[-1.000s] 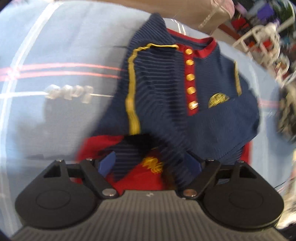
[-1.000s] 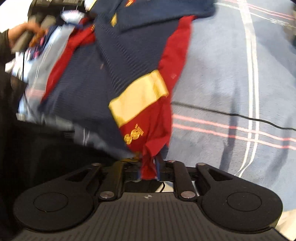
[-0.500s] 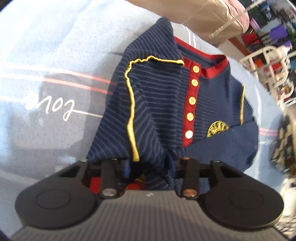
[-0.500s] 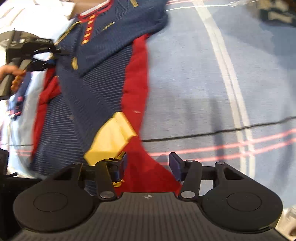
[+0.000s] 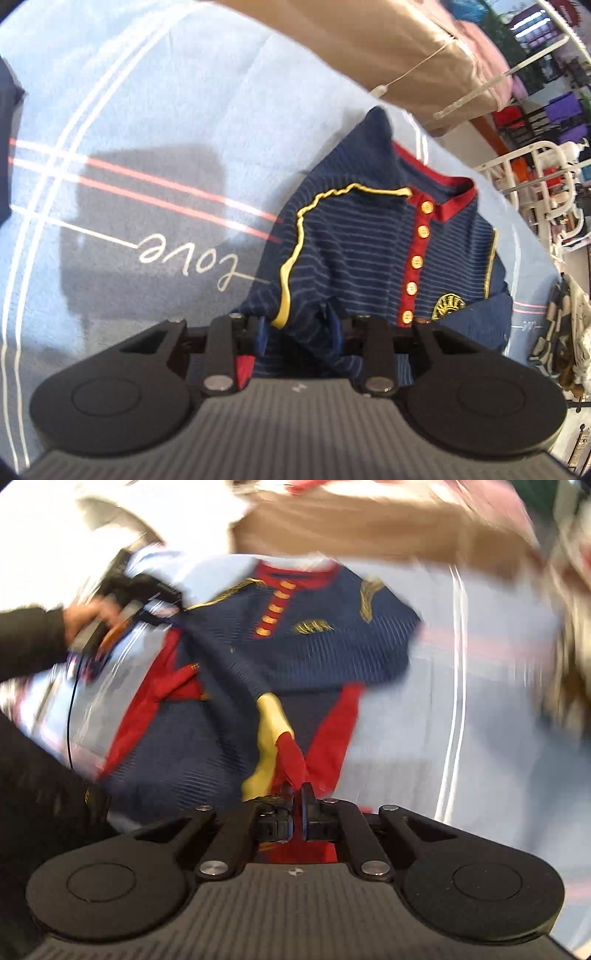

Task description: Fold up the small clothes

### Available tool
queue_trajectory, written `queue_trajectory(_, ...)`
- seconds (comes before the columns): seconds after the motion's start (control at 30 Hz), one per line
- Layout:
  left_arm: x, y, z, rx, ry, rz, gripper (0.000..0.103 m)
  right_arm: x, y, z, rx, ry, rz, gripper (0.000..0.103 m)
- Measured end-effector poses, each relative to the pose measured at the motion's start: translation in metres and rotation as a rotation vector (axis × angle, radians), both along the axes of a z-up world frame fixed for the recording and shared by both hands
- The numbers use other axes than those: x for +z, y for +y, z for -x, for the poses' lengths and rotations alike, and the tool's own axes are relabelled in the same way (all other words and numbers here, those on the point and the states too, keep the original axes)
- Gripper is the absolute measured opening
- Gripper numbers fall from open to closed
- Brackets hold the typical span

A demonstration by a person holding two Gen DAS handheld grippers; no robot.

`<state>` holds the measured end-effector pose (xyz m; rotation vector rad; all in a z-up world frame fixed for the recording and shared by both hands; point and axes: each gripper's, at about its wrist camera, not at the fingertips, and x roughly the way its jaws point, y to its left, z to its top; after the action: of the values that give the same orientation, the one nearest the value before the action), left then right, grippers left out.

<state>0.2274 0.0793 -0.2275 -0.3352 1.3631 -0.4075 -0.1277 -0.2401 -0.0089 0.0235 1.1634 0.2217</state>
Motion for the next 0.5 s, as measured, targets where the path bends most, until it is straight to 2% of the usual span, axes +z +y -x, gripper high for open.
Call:
queue_trajectory(0.07, 0.000, 0.007, 0.001, 0.006, -0.008, 0.003, 0.031, -0.009, 0.020, 0.008, 0.127, 0.035, -0.002, 0.007)
queue_trajectory(0.13, -0.004, 0.017, 0.002, 0.042, 0.007, 0.005, 0.031, -0.029, 0.034, 0.018, 0.192, 0.099, -0.055, 0.008)
queue_trajectory(0.17, -0.008, 0.022, 0.002, 0.052, 0.017, -0.001, 0.031, -0.043, 0.042, 0.023, 0.202, 0.114, -0.041, 0.013)
queue_trajectory(0.2, -0.011, 0.024, 0.003, 0.049, 0.022, -0.013, 0.031, -0.059, 0.047, 0.027, 0.193, 0.146, -0.040, 0.023)
queue_trajectory(0.27, -0.015, 0.029, 0.004, 0.038, 0.020, -0.032, 0.031, -0.094, 0.048, 0.029, 0.151, 0.264, -0.152, 0.038)
queue_trajectory(0.33, -0.015, 0.032, 0.005, 0.021, 0.020, -0.051, 0.031, -0.111, 0.046, 0.033, 0.113, 0.342, -0.287, 0.039)
queue_trajectory(0.37, -0.015, 0.032, 0.005, 0.006, 0.016, -0.061, 0.031, -0.112, 0.043, 0.035, 0.103, 0.345, -0.322, 0.042)
queue_trajectory(0.43, -0.013, 0.033, 0.004, -0.013, 0.014, -0.080, 0.032, -0.103, 0.033, 0.041, 0.048, 0.303, -0.294, 0.048)
queue_trajectory(0.5, -0.007, 0.032, 0.003, -0.016, 0.009, -0.085, 0.038, -0.096, 0.009, 0.036, -0.083, 0.246, -0.320, 0.062)
